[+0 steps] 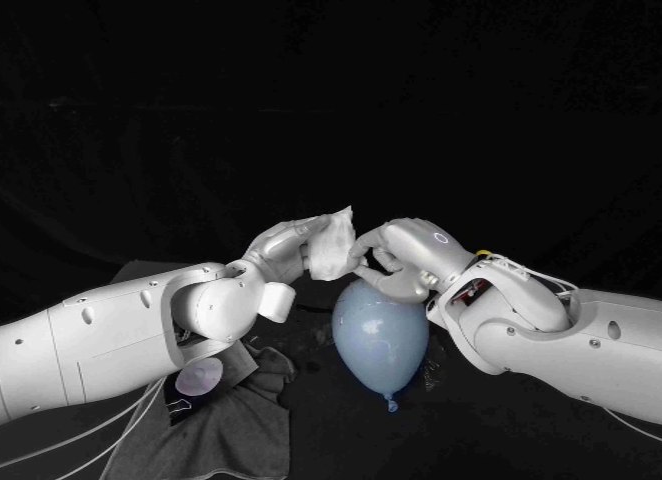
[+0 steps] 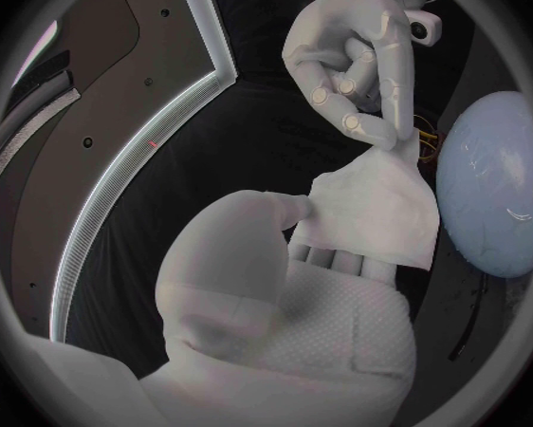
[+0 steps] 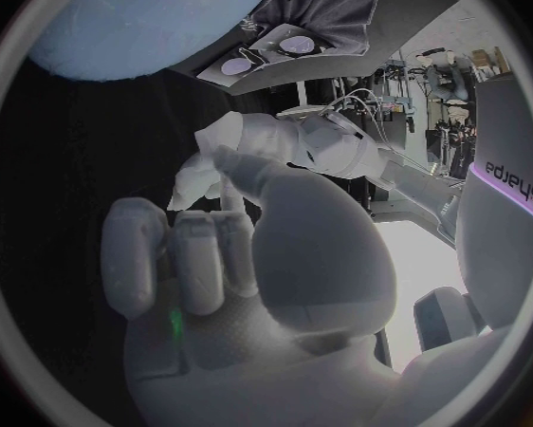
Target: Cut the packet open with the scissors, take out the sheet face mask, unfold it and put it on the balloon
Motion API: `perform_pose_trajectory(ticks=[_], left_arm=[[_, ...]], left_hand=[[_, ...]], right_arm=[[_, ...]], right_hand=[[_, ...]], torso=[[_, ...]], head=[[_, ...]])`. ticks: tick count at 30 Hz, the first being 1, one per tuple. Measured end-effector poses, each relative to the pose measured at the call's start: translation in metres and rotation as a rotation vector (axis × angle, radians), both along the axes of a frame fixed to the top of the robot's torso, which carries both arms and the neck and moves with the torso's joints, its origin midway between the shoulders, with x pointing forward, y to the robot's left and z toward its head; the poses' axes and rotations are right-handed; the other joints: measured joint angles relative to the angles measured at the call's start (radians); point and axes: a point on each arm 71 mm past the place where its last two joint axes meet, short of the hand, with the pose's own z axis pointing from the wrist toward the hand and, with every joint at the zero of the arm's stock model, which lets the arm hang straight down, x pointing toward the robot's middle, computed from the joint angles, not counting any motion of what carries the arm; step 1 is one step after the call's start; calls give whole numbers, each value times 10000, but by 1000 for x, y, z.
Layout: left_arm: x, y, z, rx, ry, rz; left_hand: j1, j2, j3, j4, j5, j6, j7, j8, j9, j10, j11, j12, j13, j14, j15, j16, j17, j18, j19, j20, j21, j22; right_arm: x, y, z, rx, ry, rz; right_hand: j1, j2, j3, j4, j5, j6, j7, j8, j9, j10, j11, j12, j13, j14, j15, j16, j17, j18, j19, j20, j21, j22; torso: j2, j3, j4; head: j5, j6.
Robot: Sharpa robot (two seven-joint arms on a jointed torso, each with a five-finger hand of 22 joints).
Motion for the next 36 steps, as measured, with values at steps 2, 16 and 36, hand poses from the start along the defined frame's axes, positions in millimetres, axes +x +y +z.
perform_pose_trajectory(ticks=[2,16,36], left_arm=[[0,0,0,-2,-11,20],[2,1,0,-17,-51,68],[-1,-5,1,-55,-43,-69]], left_hand=[[0,0,0,0,0,0,0,0,13,0,0,0,0,0,0,0,0,0,31,30,-4,-23],[0,0,0,0,0,61,14,40,82,0,0,0,0,-1,0,-39,-9,0,-203,109,-321,-89],[-33,46,-37,-20,0,84,20,46,123,-151,109,0,-3,-1,0,-76,-17,-6,-728,244,-742,-88]], right_arm=[[-3,-2,0,-55,78,24],[-6,-6,3,736,-99,-13],[13,23,-1,903,-524,1]], right_hand=[[-63,-63,54,-9,1,-38,-37,45,89,0,0,1,0,13,-13,-1,0,0,0,0,0,2],[-873,-291,-268,461,2,-1256,259,-415,273,-16,131,0,7,5,71,-35,-8,1,-110,40,-56,3],[-860,-425,-446,639,2,-1415,415,-912,1,-13,277,-33,0,-4,224,-6,0,-1,-159,169,-108,1]], torso=[[0,-1,0],[-3,0,5],[11,-12,14]], head=[[5,-12],[46,29],[102,15]])
